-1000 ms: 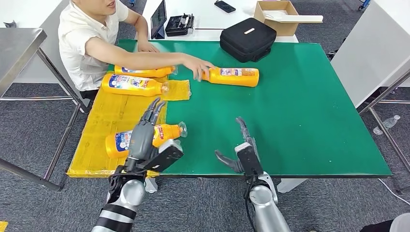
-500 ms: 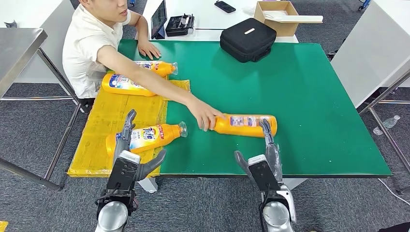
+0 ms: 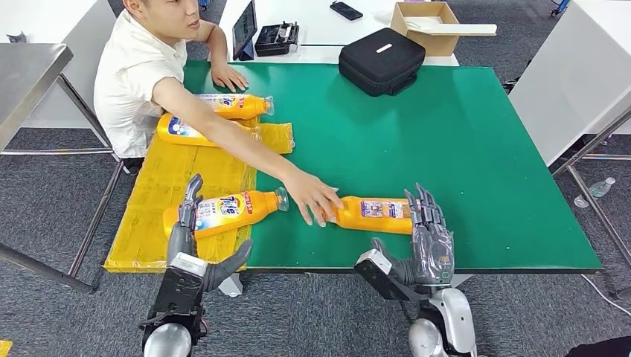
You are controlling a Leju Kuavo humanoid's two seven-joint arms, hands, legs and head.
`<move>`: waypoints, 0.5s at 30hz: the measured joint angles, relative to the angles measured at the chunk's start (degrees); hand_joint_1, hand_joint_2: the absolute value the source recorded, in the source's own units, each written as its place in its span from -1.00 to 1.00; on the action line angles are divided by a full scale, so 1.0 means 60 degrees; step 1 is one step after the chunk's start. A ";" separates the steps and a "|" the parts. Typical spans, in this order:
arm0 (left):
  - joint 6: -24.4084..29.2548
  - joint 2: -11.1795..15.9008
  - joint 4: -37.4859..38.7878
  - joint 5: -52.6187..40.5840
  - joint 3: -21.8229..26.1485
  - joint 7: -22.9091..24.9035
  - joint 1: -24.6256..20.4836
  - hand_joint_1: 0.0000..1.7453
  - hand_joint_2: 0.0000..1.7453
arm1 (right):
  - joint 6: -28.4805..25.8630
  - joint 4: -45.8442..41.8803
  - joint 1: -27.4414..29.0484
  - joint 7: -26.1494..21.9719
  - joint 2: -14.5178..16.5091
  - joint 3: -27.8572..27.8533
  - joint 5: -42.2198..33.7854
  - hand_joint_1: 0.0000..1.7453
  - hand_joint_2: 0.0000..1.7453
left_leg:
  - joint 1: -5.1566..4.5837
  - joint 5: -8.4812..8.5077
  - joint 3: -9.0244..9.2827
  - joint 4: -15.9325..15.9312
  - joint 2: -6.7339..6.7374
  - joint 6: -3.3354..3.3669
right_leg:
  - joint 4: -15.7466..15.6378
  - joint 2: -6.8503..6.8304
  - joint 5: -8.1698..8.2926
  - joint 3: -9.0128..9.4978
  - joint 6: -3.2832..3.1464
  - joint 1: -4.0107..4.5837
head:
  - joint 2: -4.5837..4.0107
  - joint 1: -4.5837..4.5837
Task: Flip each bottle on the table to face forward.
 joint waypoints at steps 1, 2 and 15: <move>0.0009 0.0000 0.0000 -0.0020 -0.0012 -0.0002 -0.0001 -1.00 1.00 | -0.0026 0.0064 -0.0036 0.0033 -0.0079 0.0001 0.0021 -1.00 -1.00 | 0.0000 0.0000 0.0000 0.0000 0.0000 0.0000 | 0.0000 0.0000 0.0000 0.0001 0.0000 0.0000 | 0.0000 -0.0001; 0.0016 0.0001 0.0000 -0.0027 -0.0019 -0.0002 -0.0001 -1.00 1.00 | -0.0045 0.0118 -0.0065 0.0046 -0.0145 0.0002 0.0031 -1.00 -1.00 | 0.0000 0.0001 0.0001 0.0000 0.0000 0.0000 | 0.0000 0.0000 0.0001 0.0001 0.0000 0.0000 | 0.0000 -0.0001; -0.0361 0.0005 0.0527 0.0508 -0.0356 0.0430 -0.0302 -1.00 1.00 | 0.0162 0.2951 -0.2036 0.0929 -0.1185 -0.0183 0.0829 -1.00 -1.00 | -0.0004 0.0007 0.0006 0.0003 0.0007 0.0007 | 0.0000 0.0003 0.0008 0.0003 0.0004 -0.0002 | 0.0000 -0.0005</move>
